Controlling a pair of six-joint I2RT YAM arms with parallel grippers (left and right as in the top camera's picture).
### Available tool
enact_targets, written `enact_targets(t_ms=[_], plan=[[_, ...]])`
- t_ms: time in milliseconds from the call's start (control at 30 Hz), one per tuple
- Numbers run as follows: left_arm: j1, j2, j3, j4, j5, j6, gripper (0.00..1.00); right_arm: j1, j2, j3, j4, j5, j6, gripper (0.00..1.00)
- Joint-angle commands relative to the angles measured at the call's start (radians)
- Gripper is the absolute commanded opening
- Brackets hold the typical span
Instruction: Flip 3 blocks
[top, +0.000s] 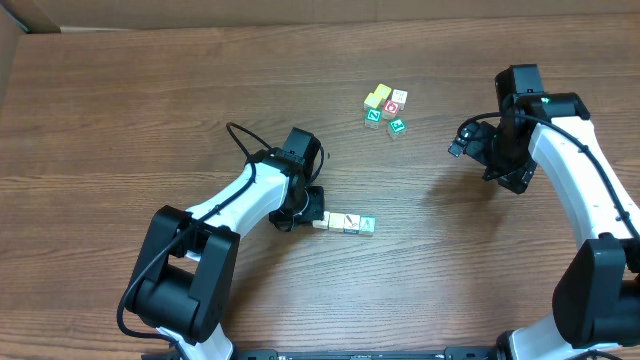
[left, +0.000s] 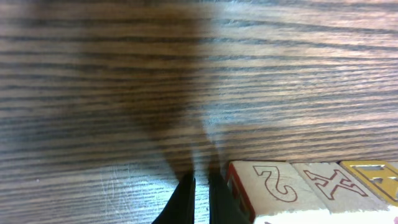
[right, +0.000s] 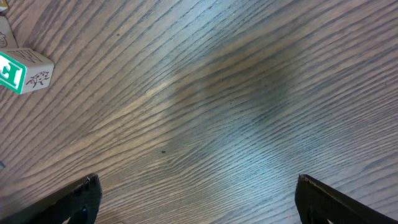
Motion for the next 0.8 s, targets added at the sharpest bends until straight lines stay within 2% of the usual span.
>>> enact_targets(t_ms=[0,767], plan=[[-0.009,-0.019,-0.010,0.000,0.012,-0.030,0.04,-0.003,-0.009,0.012,0.001,-0.002,-0.004,1.00],[-0.010,-0.019,-0.010,-0.002,0.061,-0.030,0.04,-0.003,-0.009,0.012,0.001,-0.002,-0.004,1.00]])
